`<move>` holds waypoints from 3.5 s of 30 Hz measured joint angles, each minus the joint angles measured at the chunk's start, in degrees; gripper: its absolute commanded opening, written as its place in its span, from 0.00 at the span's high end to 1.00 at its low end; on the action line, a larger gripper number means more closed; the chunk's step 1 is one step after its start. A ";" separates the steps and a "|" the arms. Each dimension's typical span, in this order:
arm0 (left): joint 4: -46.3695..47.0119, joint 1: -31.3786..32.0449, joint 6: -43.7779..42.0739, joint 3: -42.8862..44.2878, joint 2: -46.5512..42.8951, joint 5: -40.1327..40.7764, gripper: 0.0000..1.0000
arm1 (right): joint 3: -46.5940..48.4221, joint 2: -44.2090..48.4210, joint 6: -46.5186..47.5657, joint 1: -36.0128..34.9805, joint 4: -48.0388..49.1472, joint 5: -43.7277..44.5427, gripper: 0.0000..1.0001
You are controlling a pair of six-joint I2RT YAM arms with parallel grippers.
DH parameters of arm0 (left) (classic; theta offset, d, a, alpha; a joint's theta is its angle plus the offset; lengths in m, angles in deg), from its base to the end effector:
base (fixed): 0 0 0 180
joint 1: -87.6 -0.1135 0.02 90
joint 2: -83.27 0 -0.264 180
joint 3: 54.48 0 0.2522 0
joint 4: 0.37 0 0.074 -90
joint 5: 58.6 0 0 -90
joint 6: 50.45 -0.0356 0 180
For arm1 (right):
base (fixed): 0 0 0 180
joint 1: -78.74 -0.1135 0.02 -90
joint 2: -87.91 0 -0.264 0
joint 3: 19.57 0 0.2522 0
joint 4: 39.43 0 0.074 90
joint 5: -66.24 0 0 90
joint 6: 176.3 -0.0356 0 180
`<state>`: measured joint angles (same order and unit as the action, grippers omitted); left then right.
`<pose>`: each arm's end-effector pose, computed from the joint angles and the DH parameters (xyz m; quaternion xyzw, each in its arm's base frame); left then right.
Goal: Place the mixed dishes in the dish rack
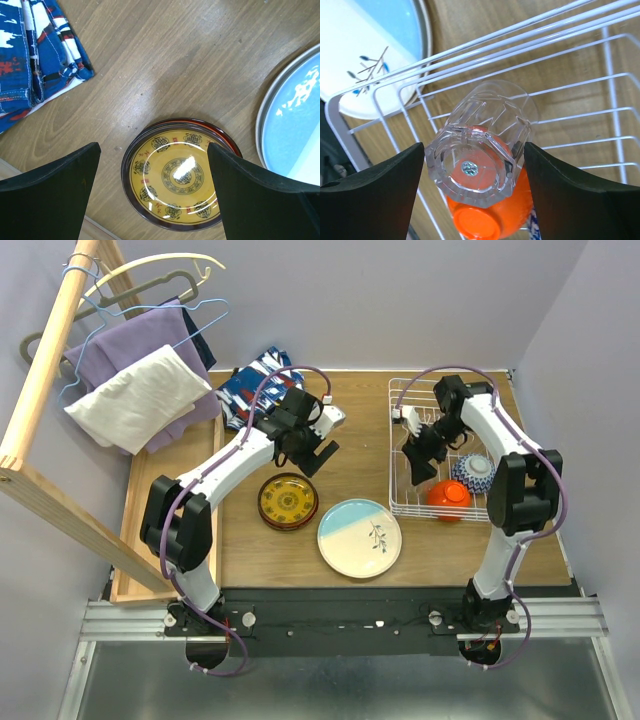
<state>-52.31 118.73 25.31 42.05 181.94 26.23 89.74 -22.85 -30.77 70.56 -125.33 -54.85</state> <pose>0.3202 -0.1971 0.2764 0.3793 0.8714 -0.0877 0.2984 0.3641 0.0709 0.2496 -0.5136 0.8148 0.2364 0.1280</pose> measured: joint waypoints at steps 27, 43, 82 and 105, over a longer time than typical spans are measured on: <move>-1.64 -9.40 -1.11 -2.56 -0.33 0.59 0.09 | -2.56 14.08 -23.02 -0.72 23.82 7.69 0.00; -2.93 -1.92 -8.68 -5.01 -0.79 -8.94 0.11 | -9.18 17.94 -30.03 -9.31 29.22 -2.69 0.00; -6.71 -10.45 -16.22 0.09 11.17 -7.91 1.00 | -12.44 18.60 -29.11 -10.21 30.84 -2.78 0.00; -5.95 -10.38 -20.98 -5.70 -10.05 -13.09 1.00 | -1.95 3.32 -28.70 -10.60 28.65 -18.03 0.00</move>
<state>-58.25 108.35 4.33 36.34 171.89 13.14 87.80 -19.53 -59.47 59.95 -96.67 -72.88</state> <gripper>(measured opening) 0.010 0.994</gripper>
